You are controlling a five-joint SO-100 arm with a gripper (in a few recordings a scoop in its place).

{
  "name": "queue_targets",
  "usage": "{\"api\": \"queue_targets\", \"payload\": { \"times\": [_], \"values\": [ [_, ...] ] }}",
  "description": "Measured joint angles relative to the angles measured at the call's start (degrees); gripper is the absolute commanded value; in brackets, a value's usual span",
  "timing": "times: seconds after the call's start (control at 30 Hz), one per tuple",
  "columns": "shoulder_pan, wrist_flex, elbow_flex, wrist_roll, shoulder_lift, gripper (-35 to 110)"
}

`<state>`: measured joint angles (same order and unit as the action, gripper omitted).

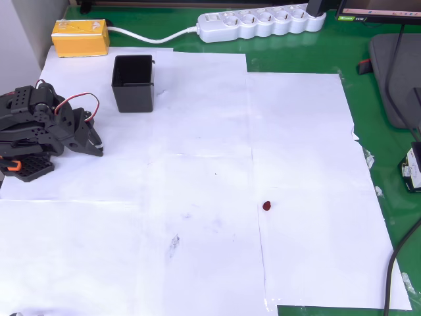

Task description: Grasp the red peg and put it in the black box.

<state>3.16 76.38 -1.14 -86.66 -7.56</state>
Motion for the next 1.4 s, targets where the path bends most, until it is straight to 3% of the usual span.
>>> {"api": "queue_targets", "payload": {
  "times": [0.37, 0.5, 0.77, 0.9, 1.07, 1.4],
  "values": [
    [-0.6, 0.0, 0.0, -0.4, 0.0, 0],
    [-2.5, -0.8, 0.0, -10.3, 0.8, 0],
    [-4.8, -30.5, 0.0, -8.4, 11.6, 0],
    [-6.9, -46.0, 0.0, -13.5, 24.7, 0],
    [-9.0, -69.8, -0.2, -10.7, 44.4, 0],
    [-13.1, -101.5, -0.4, -9.2, 69.3, 0]
  ]
}}
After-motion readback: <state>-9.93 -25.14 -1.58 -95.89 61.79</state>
